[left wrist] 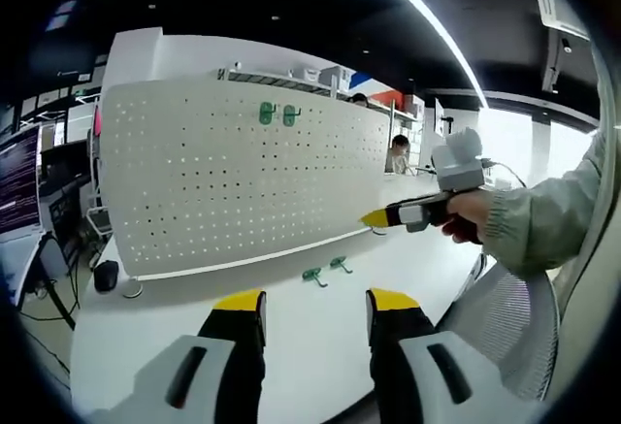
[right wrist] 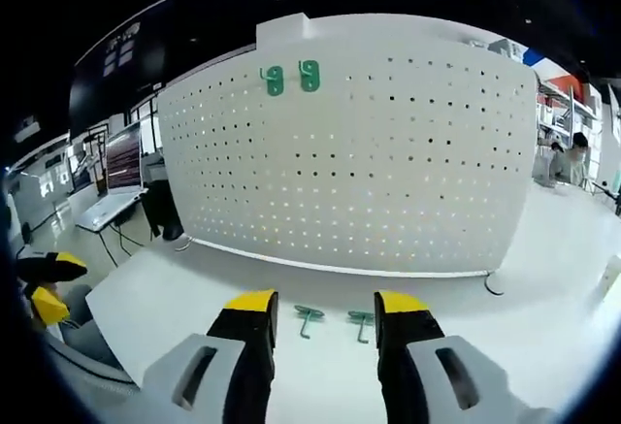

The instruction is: Insert the hook assembly into the mounting plate slot until the hook locks in place.

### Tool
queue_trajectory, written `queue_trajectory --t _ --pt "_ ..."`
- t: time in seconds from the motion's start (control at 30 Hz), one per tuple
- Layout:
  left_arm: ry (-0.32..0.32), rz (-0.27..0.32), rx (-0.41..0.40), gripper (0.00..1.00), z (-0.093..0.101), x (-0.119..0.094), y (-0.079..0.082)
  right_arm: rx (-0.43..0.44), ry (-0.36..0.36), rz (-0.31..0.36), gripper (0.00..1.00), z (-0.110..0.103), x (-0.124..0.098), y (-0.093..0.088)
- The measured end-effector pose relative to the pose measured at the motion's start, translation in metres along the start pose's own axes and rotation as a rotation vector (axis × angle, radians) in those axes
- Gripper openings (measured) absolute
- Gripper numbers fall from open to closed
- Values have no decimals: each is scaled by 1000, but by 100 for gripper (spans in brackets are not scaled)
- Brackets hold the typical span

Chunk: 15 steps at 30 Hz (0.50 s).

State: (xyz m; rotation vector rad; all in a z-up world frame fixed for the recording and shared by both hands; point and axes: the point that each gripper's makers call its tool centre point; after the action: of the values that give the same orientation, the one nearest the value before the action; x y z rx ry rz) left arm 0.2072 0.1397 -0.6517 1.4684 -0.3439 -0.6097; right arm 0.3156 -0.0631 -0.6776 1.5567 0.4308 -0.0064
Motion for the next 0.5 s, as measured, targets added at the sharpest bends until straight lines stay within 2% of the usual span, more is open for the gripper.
queue_trajectory --t 0.2,0.5 --pt "3 -13 11 43 -1 6 1 13 -3 -27 39 8 -13 -14" --pt "-5 -18 20 43 3 16 3 18 11 -34 39 10 -27 -20"
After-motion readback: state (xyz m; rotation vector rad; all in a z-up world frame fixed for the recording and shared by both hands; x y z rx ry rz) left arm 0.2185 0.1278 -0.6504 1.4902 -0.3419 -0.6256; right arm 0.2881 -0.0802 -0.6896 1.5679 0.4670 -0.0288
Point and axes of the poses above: the point that each gripper's makers call its tool centre point, and the gripper's own axes: x roughly forward along the fingers, z roughly to its right, y roughly out of its top, and after that the axes turned 7 degrees about z, right-handed
